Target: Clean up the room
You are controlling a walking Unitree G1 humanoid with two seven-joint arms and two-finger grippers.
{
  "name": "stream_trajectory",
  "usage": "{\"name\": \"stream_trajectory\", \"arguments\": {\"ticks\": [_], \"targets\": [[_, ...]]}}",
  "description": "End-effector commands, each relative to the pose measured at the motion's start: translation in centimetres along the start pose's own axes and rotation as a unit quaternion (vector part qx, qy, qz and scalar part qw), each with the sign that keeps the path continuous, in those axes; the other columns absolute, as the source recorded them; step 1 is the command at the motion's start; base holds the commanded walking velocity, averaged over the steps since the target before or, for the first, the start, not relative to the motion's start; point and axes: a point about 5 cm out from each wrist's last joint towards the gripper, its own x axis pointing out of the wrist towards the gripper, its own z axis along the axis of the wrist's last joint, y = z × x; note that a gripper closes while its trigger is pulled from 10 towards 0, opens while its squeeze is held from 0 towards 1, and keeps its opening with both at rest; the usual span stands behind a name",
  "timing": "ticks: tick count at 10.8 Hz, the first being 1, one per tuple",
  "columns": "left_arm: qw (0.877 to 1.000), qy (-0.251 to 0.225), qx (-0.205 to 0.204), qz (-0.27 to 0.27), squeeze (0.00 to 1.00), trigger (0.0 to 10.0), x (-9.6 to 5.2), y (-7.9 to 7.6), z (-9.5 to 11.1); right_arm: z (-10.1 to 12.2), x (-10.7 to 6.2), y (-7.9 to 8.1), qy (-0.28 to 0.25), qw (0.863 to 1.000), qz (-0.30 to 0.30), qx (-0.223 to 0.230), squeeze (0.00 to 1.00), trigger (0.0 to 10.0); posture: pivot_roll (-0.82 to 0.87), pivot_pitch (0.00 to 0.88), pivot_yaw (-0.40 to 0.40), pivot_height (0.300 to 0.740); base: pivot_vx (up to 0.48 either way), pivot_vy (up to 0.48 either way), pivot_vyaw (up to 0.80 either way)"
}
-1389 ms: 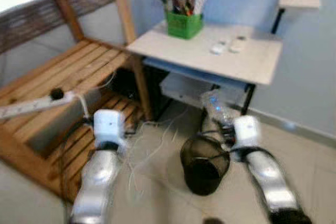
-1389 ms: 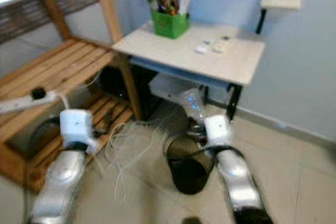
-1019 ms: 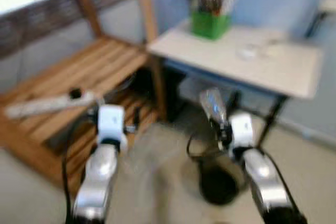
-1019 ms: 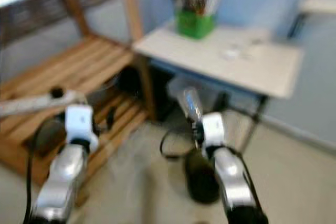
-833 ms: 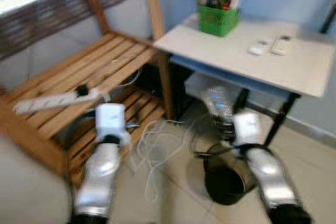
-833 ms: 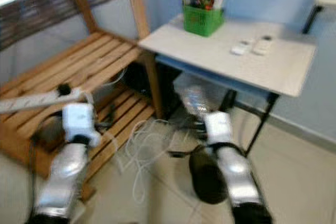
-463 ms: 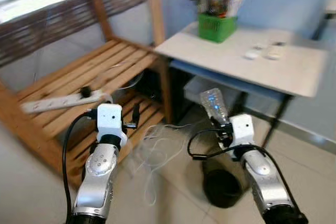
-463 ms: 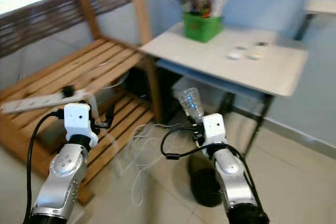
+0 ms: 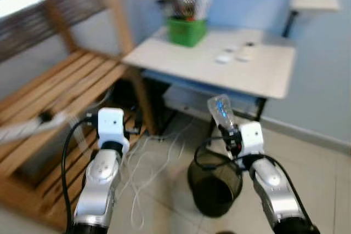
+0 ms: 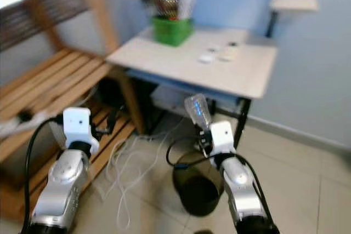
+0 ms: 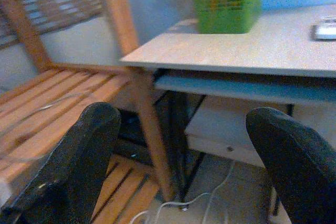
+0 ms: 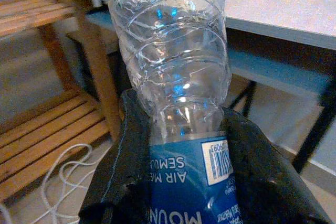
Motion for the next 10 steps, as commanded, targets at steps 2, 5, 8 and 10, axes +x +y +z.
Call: {"name": "stream_trajectory", "arguments": {"ticks": [2, 5, 8, 10], "targets": [[1.0, 0.008, 0.007, -0.024, 0.0, 10.0, 0.0, -1.1, -0.2, 0.9, 0.2, -0.6, -0.017, 1.0, -0.004, -0.01, 0.03, 10.0, -0.17, 0.0, 0.149, 0.74, 0.352, -0.321, 0.0], [1.0, 0.005, 0.013, -0.022, 0.0, 10.0, 0.1, -1.0, -0.2, 0.7, 0.1, -0.6, -0.014, 1.0, -0.002, -0.01, 0.03, 10.0, -0.17, 0.0, 0.149, 0.74, 0.0, 0.0, 0.0], [1.0, 0.004, 0.0, -0.028, 0.0, 10.0, -0.1, -1.4, -0.2, 0.0, -0.1, -0.4, 0.0, 1.0, 0.006, -0.015, 0.02, 10.0, -0.17, 0.0, 0.149, 0.74, 0.112, -0.4, 0.0], [1.0, 0.006, 0.0, -0.029, 0.0, 10.0, -0.3, -1.3, -0.3, -1.4, -0.9, -0.7, 0.032, 0.999, 0.022, -0.03, 0.02, 10.0, -0.16, 0.0, 0.148, 0.74, 0.0, 0.0, 0.0]]}}
